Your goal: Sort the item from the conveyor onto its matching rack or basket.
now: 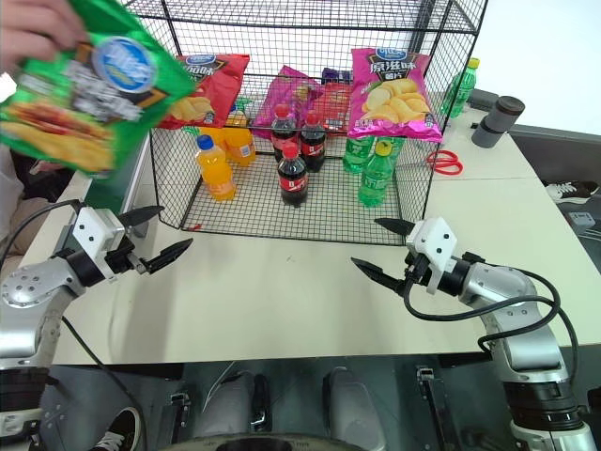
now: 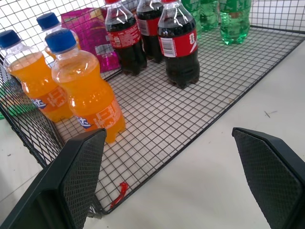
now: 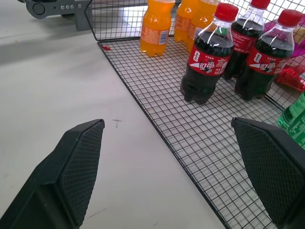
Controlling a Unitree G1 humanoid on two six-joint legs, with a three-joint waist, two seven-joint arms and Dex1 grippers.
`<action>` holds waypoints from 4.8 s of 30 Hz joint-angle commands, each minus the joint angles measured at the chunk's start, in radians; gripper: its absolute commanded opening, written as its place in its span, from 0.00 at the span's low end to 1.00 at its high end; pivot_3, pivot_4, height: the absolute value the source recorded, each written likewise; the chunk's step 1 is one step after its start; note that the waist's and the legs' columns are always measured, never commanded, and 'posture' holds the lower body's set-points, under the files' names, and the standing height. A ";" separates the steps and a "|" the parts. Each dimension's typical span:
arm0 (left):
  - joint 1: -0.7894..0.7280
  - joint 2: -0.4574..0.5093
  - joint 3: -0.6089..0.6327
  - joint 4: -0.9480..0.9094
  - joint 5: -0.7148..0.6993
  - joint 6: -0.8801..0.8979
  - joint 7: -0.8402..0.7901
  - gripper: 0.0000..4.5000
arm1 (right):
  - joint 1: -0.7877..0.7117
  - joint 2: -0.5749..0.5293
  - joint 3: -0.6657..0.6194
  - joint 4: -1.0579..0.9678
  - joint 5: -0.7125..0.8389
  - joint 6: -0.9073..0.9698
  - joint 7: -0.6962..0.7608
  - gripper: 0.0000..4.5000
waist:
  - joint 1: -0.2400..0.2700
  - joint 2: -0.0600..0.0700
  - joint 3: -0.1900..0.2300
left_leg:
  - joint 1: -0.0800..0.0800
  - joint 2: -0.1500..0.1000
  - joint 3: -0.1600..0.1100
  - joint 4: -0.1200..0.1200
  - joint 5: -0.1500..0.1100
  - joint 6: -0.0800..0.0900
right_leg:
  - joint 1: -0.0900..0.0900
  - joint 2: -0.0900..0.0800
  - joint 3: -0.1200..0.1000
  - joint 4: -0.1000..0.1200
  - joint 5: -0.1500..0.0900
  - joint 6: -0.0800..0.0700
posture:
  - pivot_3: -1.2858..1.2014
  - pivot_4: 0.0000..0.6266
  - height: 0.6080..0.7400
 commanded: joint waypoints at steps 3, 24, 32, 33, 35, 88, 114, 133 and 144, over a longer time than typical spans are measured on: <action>0.008 0.010 0.012 -0.021 0.005 -0.031 0.004 1.00 | -0.016 -0.008 0.004 -0.004 -0.008 -0.037 0.009 0.99 | 0.000 0.000 0.000 | 0.000 0.000 0.000 0.000 0.000 0.000 | 0.000 0.000 0.000 0.000 0.000 0.000 | 0.52 0.24 1.00; 0.053 -0.004 0.029 -0.074 -0.045 0.008 0.025 1.00 | -0.084 -0.008 0.043 0.039 -0.018 -0.047 0.040 0.99 | 0.000 0.000 0.000 | 0.000 0.000 0.000 0.000 0.000 0.000 | 0.000 0.000 0.000 0.000 0.000 0.000 | 0.52 0.24 1.00; 0.051 -0.001 0.021 -0.078 -0.061 -0.006 0.001 1.00 | -0.075 -0.008 0.045 0.032 -0.022 -0.048 0.041 0.99 | 0.000 0.000 0.000 | 0.000 0.000 0.000 0.000 0.000 0.000 | 0.000 0.000 0.000 0.000 0.000 0.000 | 0.52 0.24 1.00; 0.049 0.000 0.020 -0.076 -0.062 -0.001 0.002 1.00 | -0.073 -0.007 0.046 0.030 -0.023 -0.048 0.040 0.99 | 0.000 0.000 0.000 | 0.000 0.000 0.000 0.000 0.000 0.000 | 0.000 0.000 0.000 0.000 0.000 0.000 | 0.52 0.24 1.00; 0.045 -0.001 0.019 -0.073 -0.064 0.004 0.000 1.00 | -0.073 -0.005 0.047 0.024 -0.022 -0.044 0.036 0.99 | 0.000 0.000 0.000 | 0.000 0.000 0.000 0.000 0.000 0.000 | 0.000 0.000 0.000 0.000 0.000 0.000 | 0.52 0.24 1.00; 0.232 0.032 0.146 -0.140 0.032 -0.132 0.081 1.00 | -0.191 0.093 0.173 0.006 0.091 0.074 0.078 0.99 | -0.005 0.000 0.000 | 0.000 0.001 0.000 0.000 0.000 0.000 | 0.000 0.000 0.000 0.001 0.000 0.000 | 0.52 0.24 1.00; 0.536 0.178 0.378 0.094 0.811 -0.632 0.648 1.00 | -0.406 0.304 0.329 0.205 0.049 0.069 0.143 0.99 | -0.003 -0.004 -0.003 | 0.000 0.001 0.004 -0.001 0.000 0.000 | -0.003 -0.003 -0.001 0.001 -0.001 -0.004 | 0.52 0.24 1.00; 0.458 0.201 0.279 0.184 0.817 -0.582 0.737 1.00 | -0.410 0.325 0.346 0.159 0.036 0.097 0.098 0.99 | -0.005 -0.005 -0.003 | 0.000 0.002 0.004 -0.002 0.000 0.000 | -0.003 -0.003 -0.002 0.001 0.000 -0.002 | 0.52 0.24 1.00; 0.433 0.217 0.245 0.202 0.816 -0.582 0.740 1.00 | -0.402 0.321 0.348 0.147 0.026 0.095 0.080 0.99 | -0.005 -0.004 -0.003 | 0.000 0.002 0.004 -0.002 0.000 0.000 | -0.003 -0.003 -0.002 0.001 0.000 -0.001 | 0.52 0.24 1.00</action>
